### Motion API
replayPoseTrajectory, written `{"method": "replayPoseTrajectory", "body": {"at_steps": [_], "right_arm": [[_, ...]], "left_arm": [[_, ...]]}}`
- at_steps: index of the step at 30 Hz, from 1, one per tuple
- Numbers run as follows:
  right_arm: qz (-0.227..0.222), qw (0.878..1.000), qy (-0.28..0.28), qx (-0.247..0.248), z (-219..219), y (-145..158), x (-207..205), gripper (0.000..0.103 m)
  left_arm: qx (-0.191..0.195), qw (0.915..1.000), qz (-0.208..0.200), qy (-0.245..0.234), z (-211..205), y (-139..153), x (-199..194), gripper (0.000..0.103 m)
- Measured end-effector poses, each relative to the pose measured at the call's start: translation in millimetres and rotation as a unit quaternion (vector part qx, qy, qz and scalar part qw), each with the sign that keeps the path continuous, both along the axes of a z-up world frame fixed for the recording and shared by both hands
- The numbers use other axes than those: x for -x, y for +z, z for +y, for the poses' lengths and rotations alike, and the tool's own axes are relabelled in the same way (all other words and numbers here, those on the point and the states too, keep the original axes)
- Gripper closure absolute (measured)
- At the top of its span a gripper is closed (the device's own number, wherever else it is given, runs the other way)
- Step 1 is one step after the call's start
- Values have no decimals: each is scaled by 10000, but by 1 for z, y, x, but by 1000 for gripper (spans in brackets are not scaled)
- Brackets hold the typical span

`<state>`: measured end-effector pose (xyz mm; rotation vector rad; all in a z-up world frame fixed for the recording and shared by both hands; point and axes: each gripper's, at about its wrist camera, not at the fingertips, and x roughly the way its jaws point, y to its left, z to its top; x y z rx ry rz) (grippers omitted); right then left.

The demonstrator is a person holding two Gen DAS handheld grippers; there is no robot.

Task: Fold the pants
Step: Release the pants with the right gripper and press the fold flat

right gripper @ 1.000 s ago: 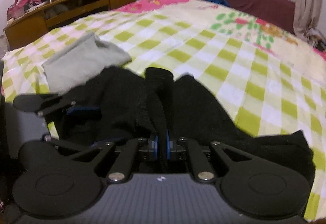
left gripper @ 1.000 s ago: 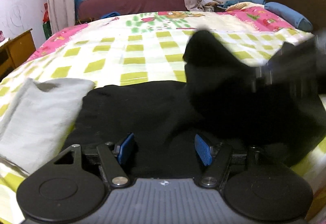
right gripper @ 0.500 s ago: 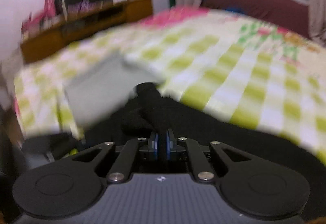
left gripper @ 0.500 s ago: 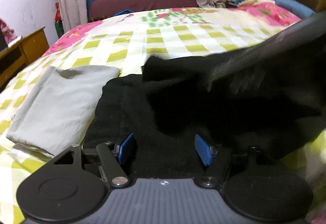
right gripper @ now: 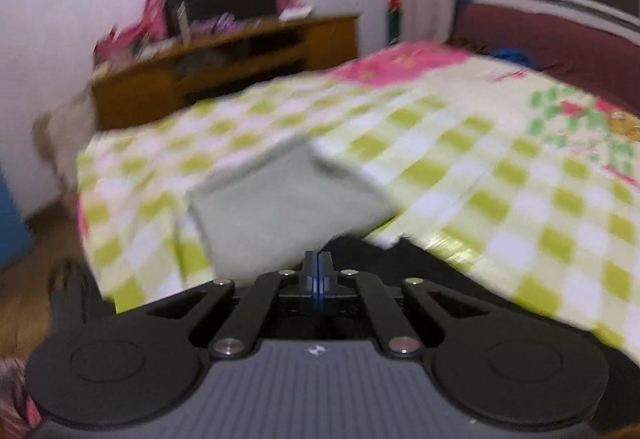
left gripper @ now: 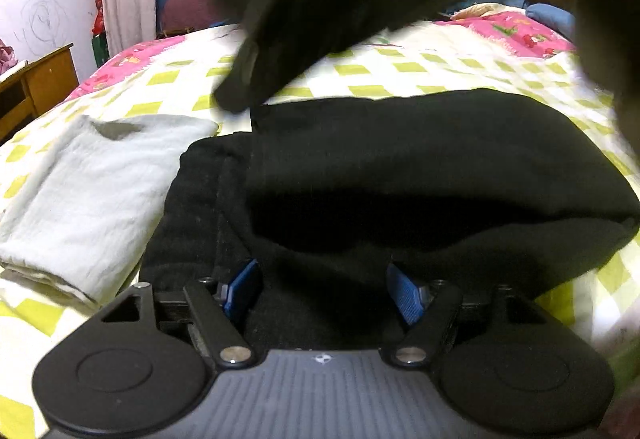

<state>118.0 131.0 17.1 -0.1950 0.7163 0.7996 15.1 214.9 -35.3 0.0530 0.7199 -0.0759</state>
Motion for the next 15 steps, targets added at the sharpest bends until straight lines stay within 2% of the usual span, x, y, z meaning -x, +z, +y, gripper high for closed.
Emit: {"method": "replayPoseTrajectory", "body": {"at_steps": [2,4,6,9,10,15], "right_arm": [[-100,9998,-37,138,-1,-2,3,103],[-617,9972,-44,428,-9,4,11,97],[-833,9945,48,632,-19,7,14,92],[-775,9928,314,853,-24,-1,21,73],[-838,9904,448,1005,-23,-5,25,67],[-1488,9682,899,1797,0,-37,38,61]], "left_arm": [[5,10000,-19,-7,-1,1,3,19],[31,10000,-50,3,-2,1,4,19],[49,10000,-76,8,-3,0,6,18],[60,9999,-107,-22,1,-3,5,18],[50,9999,-108,-47,1,-2,8,18],[27,9999,-85,-113,5,-4,16,18]]}}
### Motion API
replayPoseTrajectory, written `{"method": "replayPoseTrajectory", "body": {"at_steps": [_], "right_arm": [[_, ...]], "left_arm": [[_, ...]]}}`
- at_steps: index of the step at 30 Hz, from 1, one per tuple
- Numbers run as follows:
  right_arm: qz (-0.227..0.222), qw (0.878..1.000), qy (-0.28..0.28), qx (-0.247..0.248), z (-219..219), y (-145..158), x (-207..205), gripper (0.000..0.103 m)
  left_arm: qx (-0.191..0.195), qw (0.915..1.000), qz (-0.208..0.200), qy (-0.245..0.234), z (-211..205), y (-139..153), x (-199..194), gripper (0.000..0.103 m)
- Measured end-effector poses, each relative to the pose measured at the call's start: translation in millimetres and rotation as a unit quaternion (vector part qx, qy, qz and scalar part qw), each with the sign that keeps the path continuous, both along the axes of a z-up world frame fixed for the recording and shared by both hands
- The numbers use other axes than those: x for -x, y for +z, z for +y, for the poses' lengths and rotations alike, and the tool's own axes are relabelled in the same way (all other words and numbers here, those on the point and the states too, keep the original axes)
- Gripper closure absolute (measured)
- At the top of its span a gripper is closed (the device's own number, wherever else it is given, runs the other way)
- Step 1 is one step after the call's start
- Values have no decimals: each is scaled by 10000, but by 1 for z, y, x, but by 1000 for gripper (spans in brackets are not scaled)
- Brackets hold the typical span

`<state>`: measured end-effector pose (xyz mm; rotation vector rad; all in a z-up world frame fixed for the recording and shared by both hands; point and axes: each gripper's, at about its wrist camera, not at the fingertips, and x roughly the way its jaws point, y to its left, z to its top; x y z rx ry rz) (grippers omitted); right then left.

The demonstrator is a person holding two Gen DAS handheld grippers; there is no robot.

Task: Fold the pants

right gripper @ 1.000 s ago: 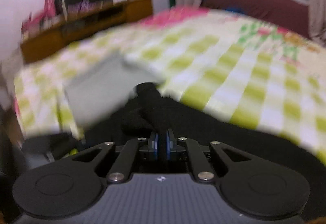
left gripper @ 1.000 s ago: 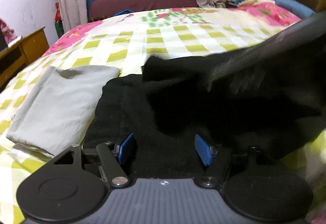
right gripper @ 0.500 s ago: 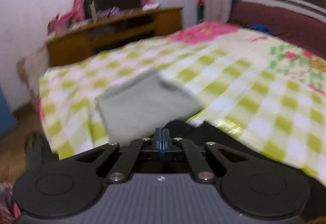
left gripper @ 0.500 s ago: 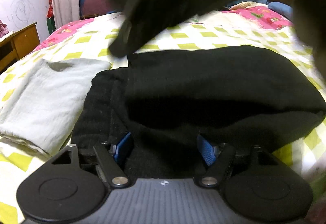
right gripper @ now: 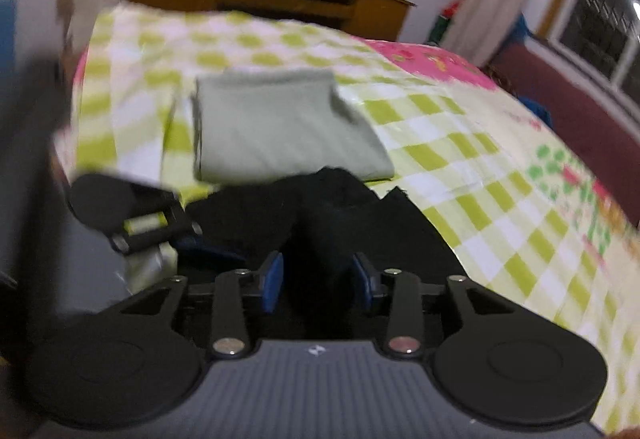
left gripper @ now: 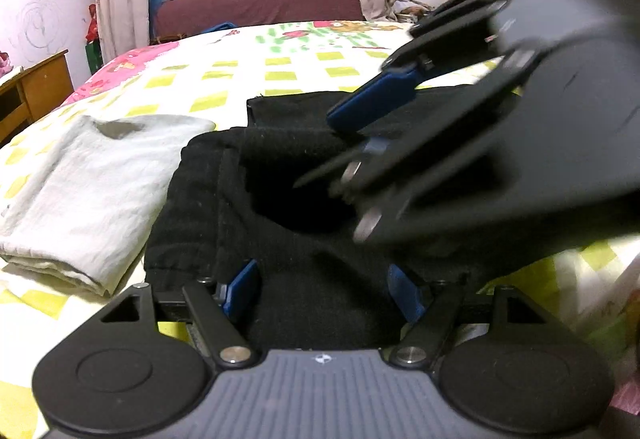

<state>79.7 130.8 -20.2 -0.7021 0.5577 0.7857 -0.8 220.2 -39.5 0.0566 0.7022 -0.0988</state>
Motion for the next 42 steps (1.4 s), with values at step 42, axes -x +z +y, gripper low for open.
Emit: {"method": "replayPoseTrajectory", "body": {"at_steps": [42], "right_arm": [[-139,9958,-901,13,11,-27,-59,85]], "left_arm": [[395,9991,-150,-22,9,1,18,17]]}}
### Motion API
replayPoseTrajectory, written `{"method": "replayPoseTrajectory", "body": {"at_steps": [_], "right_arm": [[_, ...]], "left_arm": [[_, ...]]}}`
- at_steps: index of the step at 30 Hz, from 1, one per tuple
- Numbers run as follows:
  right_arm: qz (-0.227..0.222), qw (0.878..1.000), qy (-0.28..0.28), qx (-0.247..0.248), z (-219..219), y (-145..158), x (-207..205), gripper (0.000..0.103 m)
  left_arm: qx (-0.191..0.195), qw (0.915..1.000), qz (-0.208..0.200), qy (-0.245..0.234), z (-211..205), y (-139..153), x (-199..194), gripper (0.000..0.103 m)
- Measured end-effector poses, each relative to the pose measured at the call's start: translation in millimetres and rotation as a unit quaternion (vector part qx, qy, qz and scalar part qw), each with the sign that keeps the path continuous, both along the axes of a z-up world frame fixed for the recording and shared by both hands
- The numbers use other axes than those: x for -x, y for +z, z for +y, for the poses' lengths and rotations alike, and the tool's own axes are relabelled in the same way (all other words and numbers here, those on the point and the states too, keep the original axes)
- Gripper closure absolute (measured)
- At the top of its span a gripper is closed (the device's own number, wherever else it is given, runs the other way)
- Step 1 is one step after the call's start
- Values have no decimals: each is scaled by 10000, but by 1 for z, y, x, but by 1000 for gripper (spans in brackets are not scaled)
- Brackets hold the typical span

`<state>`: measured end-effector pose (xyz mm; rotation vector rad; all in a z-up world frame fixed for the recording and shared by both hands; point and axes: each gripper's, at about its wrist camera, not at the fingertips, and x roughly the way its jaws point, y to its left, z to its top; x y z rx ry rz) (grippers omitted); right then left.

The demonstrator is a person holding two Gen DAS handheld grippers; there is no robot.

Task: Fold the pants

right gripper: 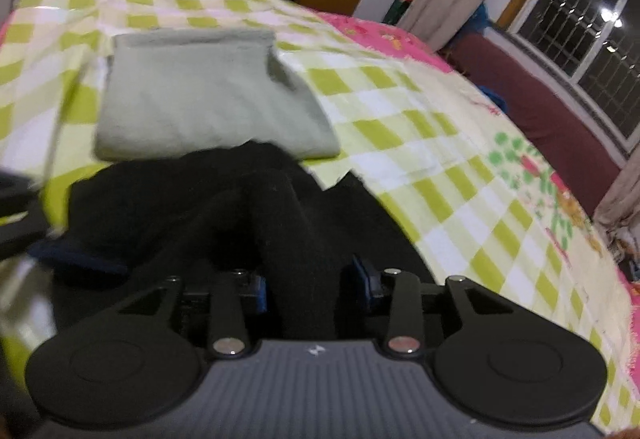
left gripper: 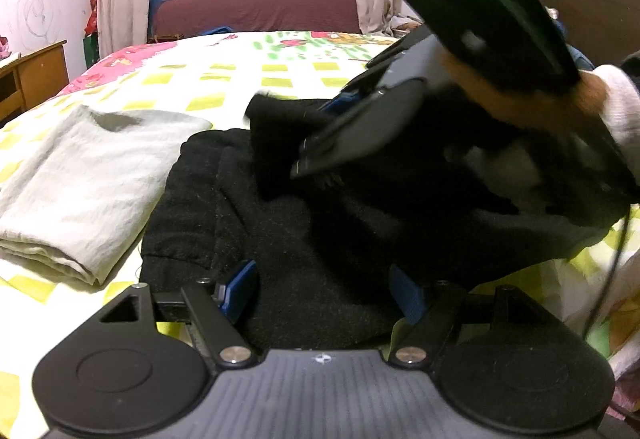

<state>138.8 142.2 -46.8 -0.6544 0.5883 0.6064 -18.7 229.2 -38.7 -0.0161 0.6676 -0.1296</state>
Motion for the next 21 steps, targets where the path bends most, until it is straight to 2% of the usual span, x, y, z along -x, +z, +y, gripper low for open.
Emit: {"method": "replayPoseTrajectory", "body": {"at_steps": [1,3,4,6,7,8,14,18,21], "right_arm": [[267,9991,-201,-253,-5,5,-8,94],[1039,9865,-705,-1050,-25,21,-29,95],[1355,9763,-910,-1423,-35,27,-36,95],[1996,9462,-1191,-2252,-55,42,-45,95],[2098,9385,-1249,-2443,-60,50,-45,95],[2100,9363,-1217,-2537,-61,57,-42,94],[2214,9358,-805,-2624,-42,67,-20,94],[2369,9276,-640,-2816,-35,70,-15,94],[2327,9194,-667,-3099,-40,87,-21,94]], "left_arm": [[20,10000,-5,6,1,0,0,17],[50,10000,-18,4,1,0,0,17],[52,10000,-23,-2,2,0,-1,17],[47,10000,-39,-12,2,-1,-1,17],[48,10000,-41,-15,2,-2,-1,17],[47,10000,-41,-15,2,-3,-2,17],[36,10000,-41,57,4,-5,0,13],[0,10000,11,60,5,-9,0,12],[35,9999,109,30,7,-13,-5,12]]}}
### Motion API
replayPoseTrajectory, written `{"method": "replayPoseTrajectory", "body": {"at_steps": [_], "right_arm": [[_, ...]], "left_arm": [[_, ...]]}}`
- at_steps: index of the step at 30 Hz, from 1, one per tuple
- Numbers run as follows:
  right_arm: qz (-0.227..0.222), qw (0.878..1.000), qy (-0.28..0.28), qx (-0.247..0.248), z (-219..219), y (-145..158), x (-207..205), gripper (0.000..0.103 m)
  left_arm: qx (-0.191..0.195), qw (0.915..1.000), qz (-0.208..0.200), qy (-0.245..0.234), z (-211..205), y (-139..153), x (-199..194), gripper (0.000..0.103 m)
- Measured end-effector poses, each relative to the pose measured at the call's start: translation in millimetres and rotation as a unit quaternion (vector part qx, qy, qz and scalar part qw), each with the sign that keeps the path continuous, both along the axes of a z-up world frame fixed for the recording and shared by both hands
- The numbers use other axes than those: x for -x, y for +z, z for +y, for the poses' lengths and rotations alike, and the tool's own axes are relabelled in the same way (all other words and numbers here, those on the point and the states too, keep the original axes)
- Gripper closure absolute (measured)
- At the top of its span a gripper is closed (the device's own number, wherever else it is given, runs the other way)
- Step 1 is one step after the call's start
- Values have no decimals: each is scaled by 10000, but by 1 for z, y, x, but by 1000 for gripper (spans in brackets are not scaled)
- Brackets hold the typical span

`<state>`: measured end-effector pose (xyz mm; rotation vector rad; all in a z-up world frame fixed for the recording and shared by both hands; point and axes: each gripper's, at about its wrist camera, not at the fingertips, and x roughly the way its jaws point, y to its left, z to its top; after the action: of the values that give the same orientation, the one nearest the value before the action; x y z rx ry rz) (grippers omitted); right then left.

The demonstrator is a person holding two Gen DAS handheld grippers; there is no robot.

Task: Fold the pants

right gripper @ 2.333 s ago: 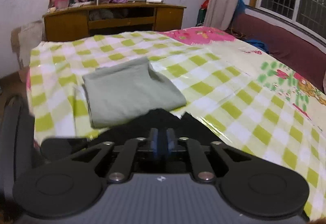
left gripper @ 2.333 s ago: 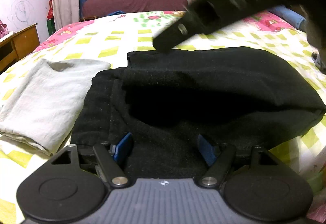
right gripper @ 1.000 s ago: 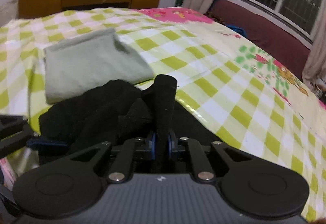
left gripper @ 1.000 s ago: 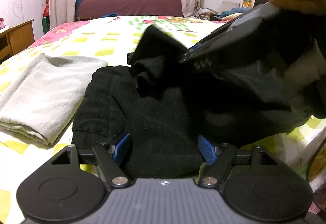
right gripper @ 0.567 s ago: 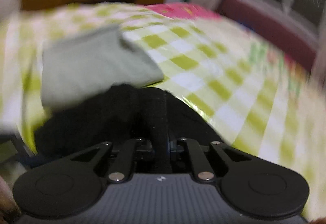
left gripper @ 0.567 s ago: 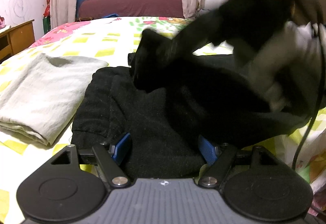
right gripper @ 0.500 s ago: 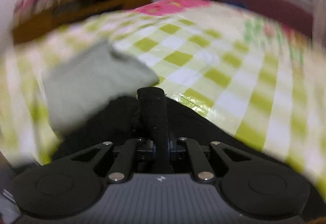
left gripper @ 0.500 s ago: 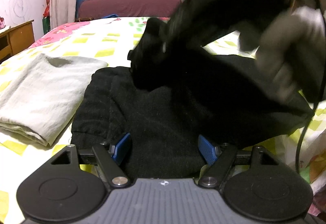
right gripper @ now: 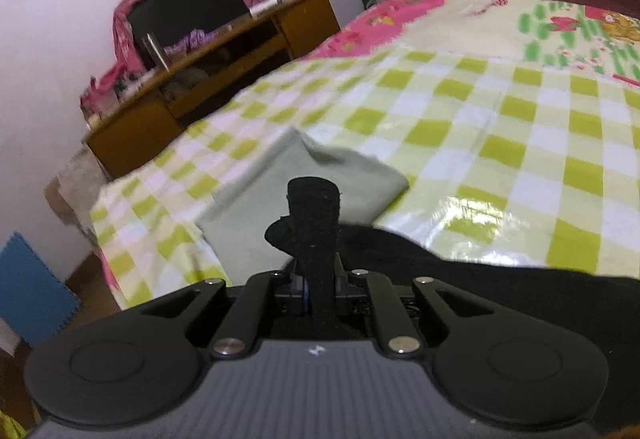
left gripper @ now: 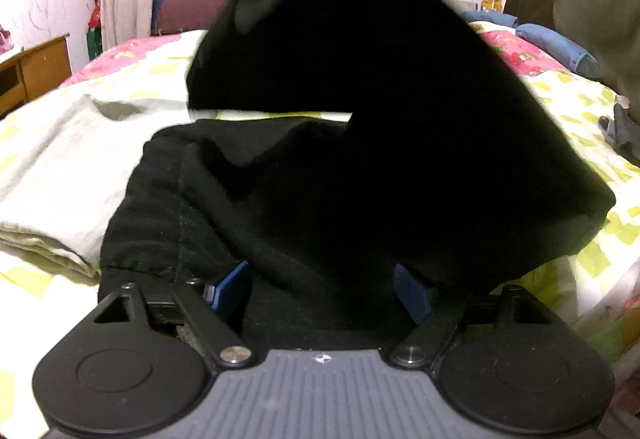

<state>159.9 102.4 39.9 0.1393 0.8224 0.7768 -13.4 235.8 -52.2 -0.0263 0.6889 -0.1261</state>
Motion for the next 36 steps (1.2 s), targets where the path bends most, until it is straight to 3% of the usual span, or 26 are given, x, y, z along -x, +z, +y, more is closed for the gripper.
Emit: {"method": "replayPoseTrajectory", "body": {"at_steps": [3,6,9,12,16,20,24,28,32,36], "right_arm": [[-112,9995,-62,-284,-1,19,-2,95],[-365,9991,213,-50,19,18,8,95],[-101,9965,516,642,47,-30,10,94],[284,9898,812,1134,61,-71,15,83],[299,9908,1153,643,58,-64,23,60],[579,9879,1406,306,61,-64,27,59],[160,9890,1462,147,48,-40,35,60],[-647,9864,1372,637,39,-18,16,60],[-817,9806,1220,1302,26,-20,-10,60],[-758,9820,971,1433,-15,-25,-2,60]], "left_arm": [[69,10000,15,-52,0,-1,-5,12],[53,10000,-3,-48,-1,-1,-6,12],[103,9999,-4,-19,0,0,-1,12],[63,10000,20,-5,4,2,11,12],[54,10000,36,37,7,5,25,12],[77,9998,39,170,6,14,30,12],[155,9993,26,325,8,17,35,12],[457,9978,-76,484,14,27,43,12],[928,9932,-147,687,30,38,47,12],[1400,9863,32,875,42,31,33,12]]}}
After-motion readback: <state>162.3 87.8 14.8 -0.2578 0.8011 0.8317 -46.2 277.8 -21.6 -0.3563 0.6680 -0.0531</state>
